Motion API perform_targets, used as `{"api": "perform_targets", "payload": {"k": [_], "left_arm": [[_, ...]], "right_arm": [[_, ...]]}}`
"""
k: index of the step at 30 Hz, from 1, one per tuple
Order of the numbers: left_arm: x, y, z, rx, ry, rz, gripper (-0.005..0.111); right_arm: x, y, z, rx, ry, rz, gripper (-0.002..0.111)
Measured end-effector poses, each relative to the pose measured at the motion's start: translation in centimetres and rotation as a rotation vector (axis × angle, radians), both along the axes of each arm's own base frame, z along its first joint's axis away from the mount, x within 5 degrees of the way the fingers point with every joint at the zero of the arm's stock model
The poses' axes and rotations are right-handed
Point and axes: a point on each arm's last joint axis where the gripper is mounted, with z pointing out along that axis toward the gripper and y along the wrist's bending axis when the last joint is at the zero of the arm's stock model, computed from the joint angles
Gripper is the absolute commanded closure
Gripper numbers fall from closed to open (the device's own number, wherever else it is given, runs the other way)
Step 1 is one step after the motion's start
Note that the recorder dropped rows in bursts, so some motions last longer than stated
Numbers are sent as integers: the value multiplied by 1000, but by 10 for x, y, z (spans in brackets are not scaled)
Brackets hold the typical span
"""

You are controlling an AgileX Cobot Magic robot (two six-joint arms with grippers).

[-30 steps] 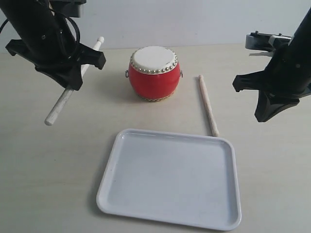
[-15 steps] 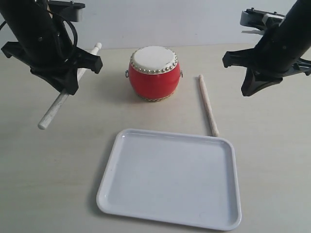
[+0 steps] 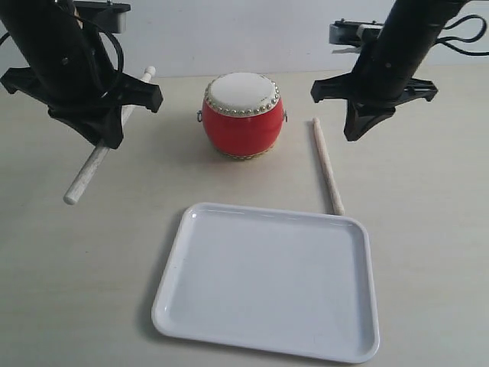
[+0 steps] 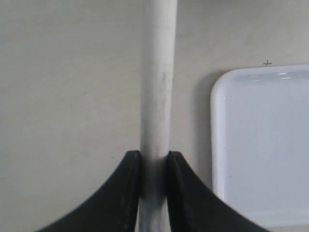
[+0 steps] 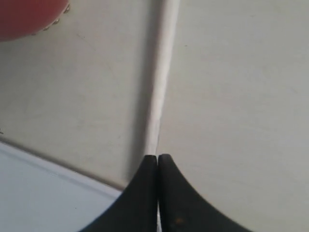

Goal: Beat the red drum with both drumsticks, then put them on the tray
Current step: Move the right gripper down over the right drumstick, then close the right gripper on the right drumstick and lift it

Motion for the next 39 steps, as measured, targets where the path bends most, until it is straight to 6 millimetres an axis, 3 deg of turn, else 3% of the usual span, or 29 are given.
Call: {"api": "perform_targets", "payload": {"k": [5, 10, 14, 24, 39], "left_arm": [[0, 0, 0, 0, 0, 0, 107], [0, 0, 0, -1, 0, 3, 107], [0, 0, 0, -2, -2, 6, 107], [2, -1, 0, -14, -24, 6, 107], [2, -1, 0, -14, -24, 6, 107]], "right_arm": [[0, 20, -23, -42, 52, 65, 99], [0, 19, -53, -84, 149, 77, 74], [0, 19, -59, -89, 171, 58, 61], [4, 21, -61, -62, 141, -17, 64], [7, 22, -82, -68, 154, -44, 68]]}}
